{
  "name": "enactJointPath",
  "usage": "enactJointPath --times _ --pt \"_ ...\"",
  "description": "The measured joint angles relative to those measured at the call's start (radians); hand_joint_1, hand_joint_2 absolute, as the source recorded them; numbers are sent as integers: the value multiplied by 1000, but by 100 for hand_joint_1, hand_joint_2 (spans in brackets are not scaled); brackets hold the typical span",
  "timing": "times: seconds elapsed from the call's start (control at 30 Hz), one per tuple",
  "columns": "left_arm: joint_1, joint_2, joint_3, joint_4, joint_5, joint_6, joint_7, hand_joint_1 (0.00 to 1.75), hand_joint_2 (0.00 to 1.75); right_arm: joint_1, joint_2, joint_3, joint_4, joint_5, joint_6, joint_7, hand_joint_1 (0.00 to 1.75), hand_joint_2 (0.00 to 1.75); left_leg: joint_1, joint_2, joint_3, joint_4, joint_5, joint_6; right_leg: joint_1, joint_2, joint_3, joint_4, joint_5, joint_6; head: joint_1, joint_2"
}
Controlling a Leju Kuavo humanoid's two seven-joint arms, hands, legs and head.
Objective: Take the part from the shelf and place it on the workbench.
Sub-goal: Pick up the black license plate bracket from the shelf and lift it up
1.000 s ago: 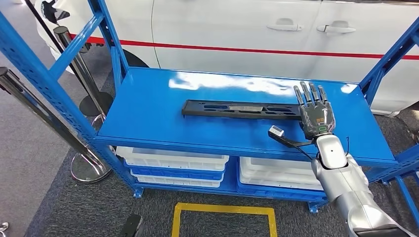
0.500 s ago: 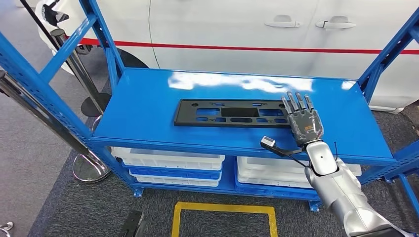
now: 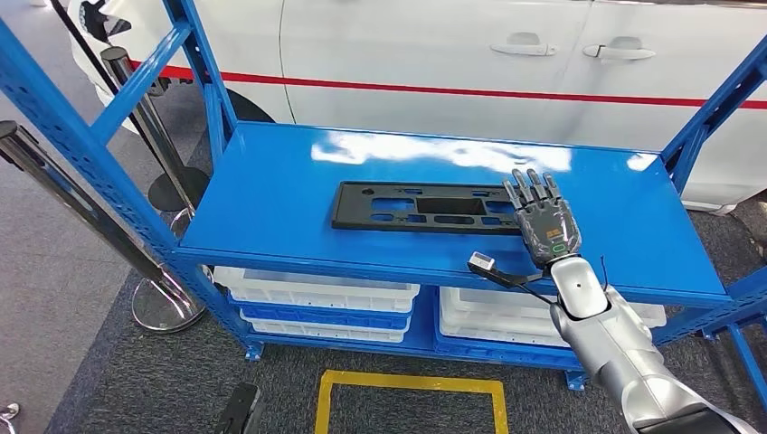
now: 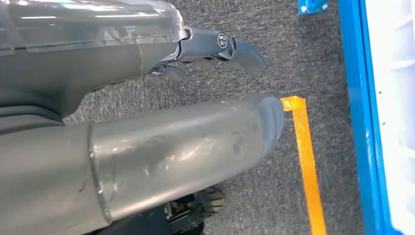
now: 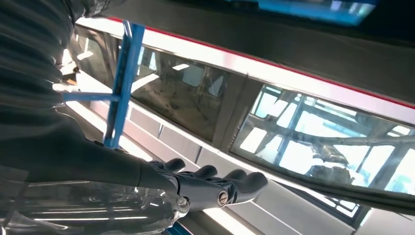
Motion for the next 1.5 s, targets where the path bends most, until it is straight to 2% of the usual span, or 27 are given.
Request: enactJointPath --times 0.03,0.1,0.13,0.17,0.2,0.27,0.33,0.4,0.5,0.53,0.6,0.63,0.67,0.7,0.73,0.8,0.87,1.0,1.07,1.13,1.17,1.2,1.27,1.33,1.37,1.43,1.5 --pt "-1 0 0 0 0 0 0 0 0 -2 0 2 2 0 0 0 0 175 2 0 1 -2 2 3 -1 1 -19 42 -26 5 0 0" --pt "-3 0 0 0 2 1 0 0 0 -3 2 10 7 0 0 2 0 175 2 0 -1 -2 2 6 -3 2 -80 171 -88 12 0 0" --pt "-3 0 0 0 2 1 0 0 0 -2 3 14 10 0 0 3 0 175 1 0 -1 -2 2 6 -3 2 -105 221 -103 14 0 0" --pt "-3 0 0 0 3 1 -1 0 0 0 4 18 13 0 0 4 0 175 1 0 -1 -2 2 6 -3 2 -117 241 -99 15 0 0" --pt "-3 0 0 0 3 1 -1 0 0 0 5 20 15 0 0 4 0 175 1 -1 0 -2 2 5 -3 2 -108 220 -77 14 0 0" --pt "-4 0 0 0 3 1 -1 0 0 -4 7 20 16 0 0 4 0 175 1 -2 3 -1 0 2 -3 2 -44 87 -7 7 0 0" --pt "-6 0 0 0 3 1 -1 0 0 -9 8 20 16 0 0 5 0 175 -2 -3 2 0 -2 -6 2 3 6 -20 28 -3 0 0" --pt "-7 0 0 0 3 1 -2 0 0 -10 10 21 17 0 0 5 0 175 -3 -3 0 -2 -2 -15 9 4 13 -40 28 -14 0 0" --pt "-8 0 0 0 3 2 -3 0 0 -13 14 21 17 0 0 5 0 175 -3 -1 -10 24 -23 -31 2 2 18 -49 33 -33 0 0" --pt "-8 0 0 0 4 3 -3 0 0 -13 16 22 17 0 0 4 0 175 -2 0 -28 64 -48 -35 0 1 20 -53 34 -39 0 0" --pt "-8 0 0 0 6 4 -3 0 0 -14 21 26 18 0 0 1 0 175 0 1 -88 194 -111 -41 1 -1 21 -52 33 -47 0 0" --pt "-7 0 0 0 7 4 -3 0 0 -14 24 29 18 0 0 0 0 175 1 1 -116 251 -131 -43 1 -1 21 -51 32 -48 0 0" --pt "-6 0 0 0 9 4 -3 0 0 -13 27 32 19 0 0 -2 0 175 1 1 -132 281 -132 -44 1 -1 21 -49 31 -49 0 0" --pt "-6 0 0 0 10 4 -3 0 0 -13 30 35 20 0 0 -3 0 175 1 1 -129 272 -115 -44 1 0 20 -47 30 -48 0 0" --pt "-6 0 0 0 11 4 -4 0 0 -13 34 36 20 0 0 -4 0 175 1 2 -108 225 -82 -42 1 0 21 -44 28 -47 0 0" --pt "-9 1 0 0 13 4 -6 0 0 -13 41 37 21 0 0 -7 0 175 0 2 -44 88 -21 -33 3 1 20 -36 22 -41 0 0" --pt "-10 1 0 0 16 4 -7 0 0 -12 45 37 23 0 0 -11 0 175 -3 2 -11 16 -3 -24 6 1 16 -32 19 -31 0 0" --pt "-10 1 0 0 16 4 -7 0 0 -9 54 40 26 0 0 -13 0 175 0 1 -5 0 2 -6 5 2 12 -20 7 -10 0 0" --pt "-13 1 0 0 16 4 -7 0 0 -8 56 44 30 0 0 -11 0 175 4 1 -1 -6 6 1 2 3 -23 58 -40 0 1 0" --pt "-13 1 0 0 16 4 -7 0 0 -1 59 52 39 0 0 -11 0 175 4 1 -2 -6 5 4 -1 3 -88 187 -95 8 1 0" --pt "-12 1 0 0 16 4 -6 0 0 5 61 57 46 0 0 -11 0 175 3 0 -2 -6 5 4 -1 3 -108 224 -101 9 1 0" --pt "-12 1 1 0 16 4 -6 0 0 10 63 63 52 0 0 -11 0 175 3 0 -2 -6 5 4 -2 3 -114 231 -90 9 0 0" --pt "-12 1 1 0 16 4 -6 0 0 13 68 70 61 0 0 -9 0 175 3 -1 1 -5 4 2 -1 3 -65 125 -20 4 0 0" --pt "-14 1 1 0 16 4 -6 0 0 11 73 73 66 0 -1 -3 0 175 1 -1 2 -4 2 -4 3 4 -3 -1 25 -6 0 0" --pt "-15 1 1 0 17 3 -6 0 0 10 76 75 68 0 -1 0 0 175 0 -1 1 -4 1 -8 7 5 12 -33 32 -11 0 0" --pt "-16 1 1 0 17 3 -6 0 0 9 82 78 71 0 -3 3 0 175 -1 -1 2 -6 2 -18 11 6 17 -46 30 -21 0 0" --pt "-17 1 1 0 17 3 -6 0 0 7 89 80 73 0 -4 3 2 175 -1 0 0 6 -10 -28 6 3 24 -54 34 -33 0 0"
